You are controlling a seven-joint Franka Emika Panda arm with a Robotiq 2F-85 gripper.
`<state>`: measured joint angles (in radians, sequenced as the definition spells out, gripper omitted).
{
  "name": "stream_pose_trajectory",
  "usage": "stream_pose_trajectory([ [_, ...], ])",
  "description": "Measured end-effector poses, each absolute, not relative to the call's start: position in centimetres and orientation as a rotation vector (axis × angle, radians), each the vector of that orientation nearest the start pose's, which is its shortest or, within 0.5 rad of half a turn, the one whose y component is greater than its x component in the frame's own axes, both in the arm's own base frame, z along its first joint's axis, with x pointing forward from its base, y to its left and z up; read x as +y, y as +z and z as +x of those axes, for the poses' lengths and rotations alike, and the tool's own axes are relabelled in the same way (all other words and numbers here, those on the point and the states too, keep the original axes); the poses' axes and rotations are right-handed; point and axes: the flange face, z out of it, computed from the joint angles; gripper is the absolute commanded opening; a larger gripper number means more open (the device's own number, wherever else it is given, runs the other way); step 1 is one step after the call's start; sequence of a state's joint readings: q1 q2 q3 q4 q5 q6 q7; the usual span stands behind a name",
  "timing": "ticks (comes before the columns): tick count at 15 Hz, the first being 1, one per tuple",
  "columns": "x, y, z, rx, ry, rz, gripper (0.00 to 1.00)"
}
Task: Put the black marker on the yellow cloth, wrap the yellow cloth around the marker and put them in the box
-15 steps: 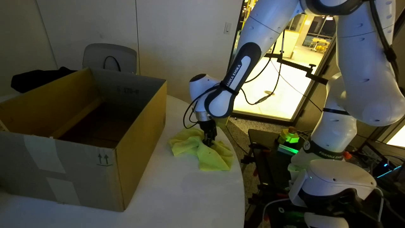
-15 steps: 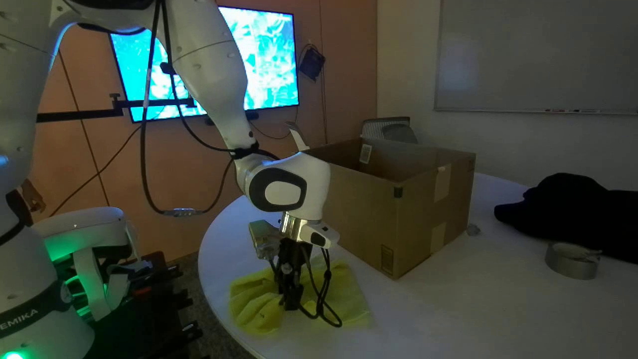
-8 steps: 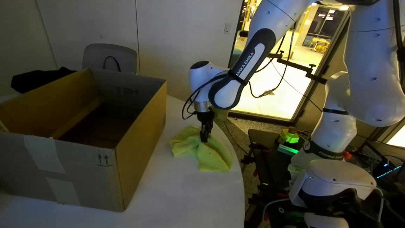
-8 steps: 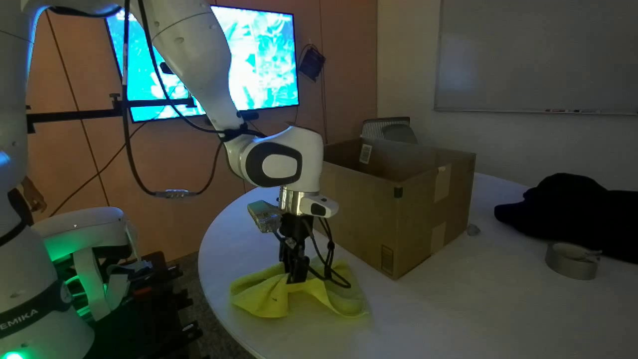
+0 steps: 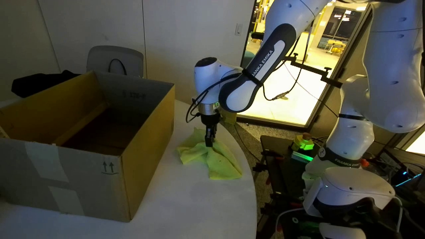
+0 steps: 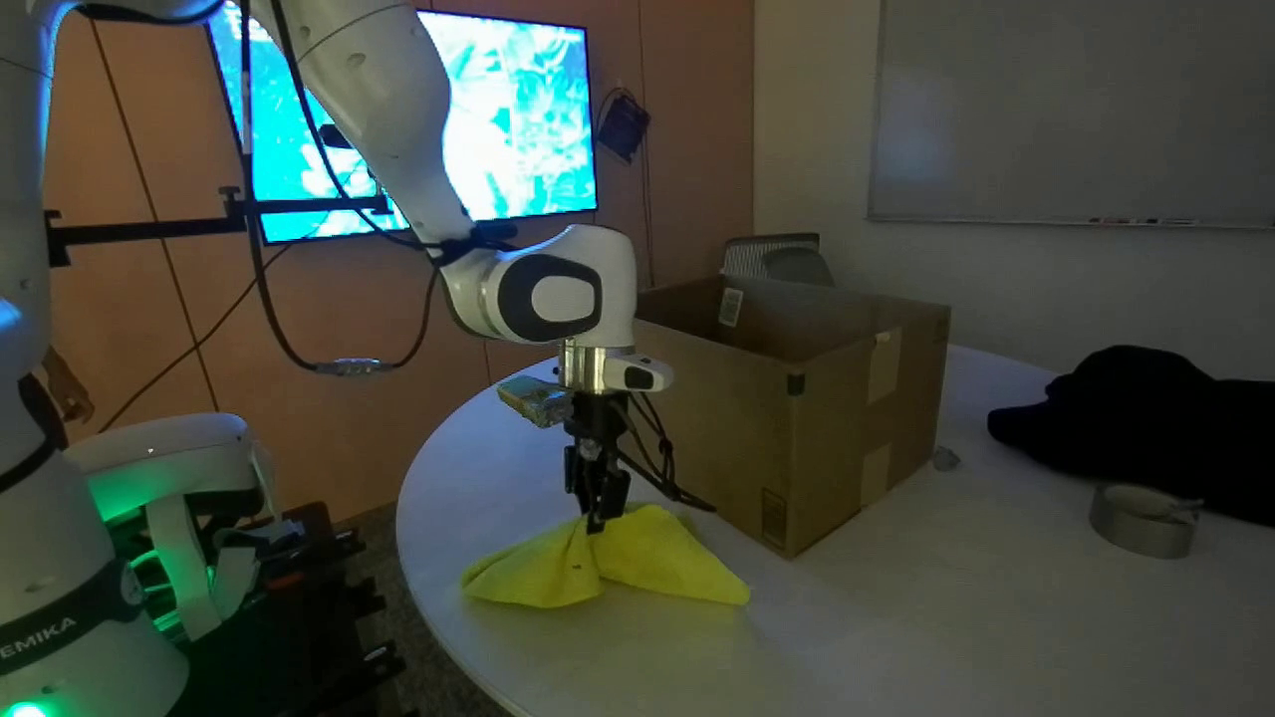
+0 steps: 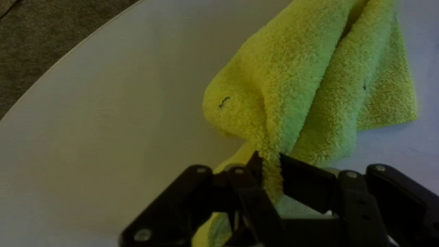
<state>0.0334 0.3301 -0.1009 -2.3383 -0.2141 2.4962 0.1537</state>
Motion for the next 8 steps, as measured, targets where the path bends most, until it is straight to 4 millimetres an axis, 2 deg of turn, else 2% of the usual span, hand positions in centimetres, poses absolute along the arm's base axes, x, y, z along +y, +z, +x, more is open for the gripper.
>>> stream_pose_trajectory([
  [5,2.3,16.4,52.1,-0.049,0.252,-3.282,0.0],
  [8,5.0,16.1,53.6,-0.016,0.225,-3.266,0.0],
])
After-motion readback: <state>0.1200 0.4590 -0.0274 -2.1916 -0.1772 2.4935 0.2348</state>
